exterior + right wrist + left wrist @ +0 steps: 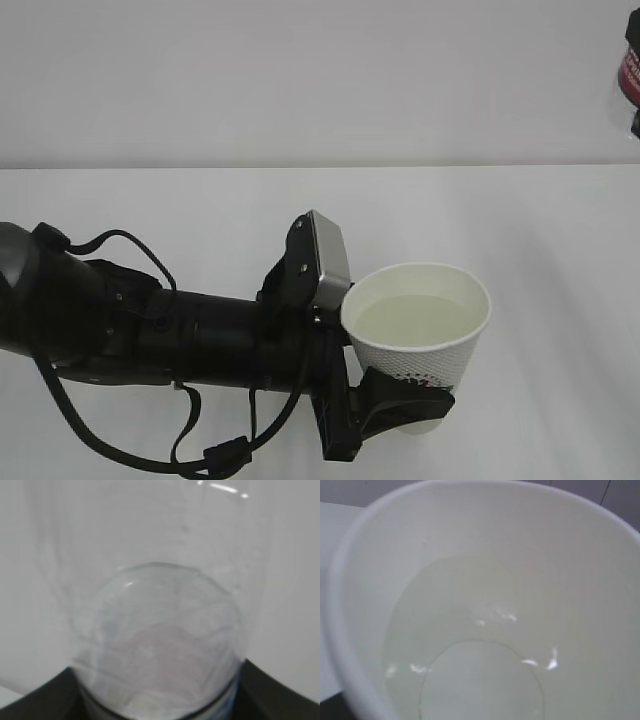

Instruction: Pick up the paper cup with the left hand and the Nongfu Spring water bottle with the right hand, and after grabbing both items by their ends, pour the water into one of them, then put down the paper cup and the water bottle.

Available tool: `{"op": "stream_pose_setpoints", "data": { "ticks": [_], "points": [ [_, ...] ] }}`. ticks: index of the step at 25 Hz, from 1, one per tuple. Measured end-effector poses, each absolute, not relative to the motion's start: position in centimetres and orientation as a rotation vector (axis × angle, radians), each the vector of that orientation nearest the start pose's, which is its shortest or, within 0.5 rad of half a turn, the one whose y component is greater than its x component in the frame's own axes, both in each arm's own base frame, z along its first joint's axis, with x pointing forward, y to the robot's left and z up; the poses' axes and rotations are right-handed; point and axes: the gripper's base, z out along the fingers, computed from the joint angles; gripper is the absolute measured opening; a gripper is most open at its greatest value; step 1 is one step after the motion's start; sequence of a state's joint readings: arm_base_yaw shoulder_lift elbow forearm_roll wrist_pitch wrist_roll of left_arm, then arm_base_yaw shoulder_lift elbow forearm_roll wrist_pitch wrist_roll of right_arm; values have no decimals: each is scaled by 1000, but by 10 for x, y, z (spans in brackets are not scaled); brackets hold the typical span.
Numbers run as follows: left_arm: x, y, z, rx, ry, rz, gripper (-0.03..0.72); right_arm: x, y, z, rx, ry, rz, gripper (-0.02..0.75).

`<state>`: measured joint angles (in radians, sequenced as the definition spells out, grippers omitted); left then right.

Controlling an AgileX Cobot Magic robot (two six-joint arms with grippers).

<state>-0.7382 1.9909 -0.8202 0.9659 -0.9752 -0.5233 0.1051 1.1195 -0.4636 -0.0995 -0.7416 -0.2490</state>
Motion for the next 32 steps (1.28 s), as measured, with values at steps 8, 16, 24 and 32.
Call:
{"op": "stream_pose_setpoints", "data": {
  "ticks": [8,16,24,32],
  "points": [
    [217,-281,129,1295,1531,-1105,537,230,23,284,-225,1418,-111,425],
    [219,-281,130,1271,1540,-1103,537,251,24,259,-179,1446,-76,425],
    [220,-281,130,1253,1546,-1102,537,268,25,234,-135,1440,-47,425],
    [220,-281,130,1253,1546,-1102,537,280,25,205,-92,1505,-14,425]
  ]
}}
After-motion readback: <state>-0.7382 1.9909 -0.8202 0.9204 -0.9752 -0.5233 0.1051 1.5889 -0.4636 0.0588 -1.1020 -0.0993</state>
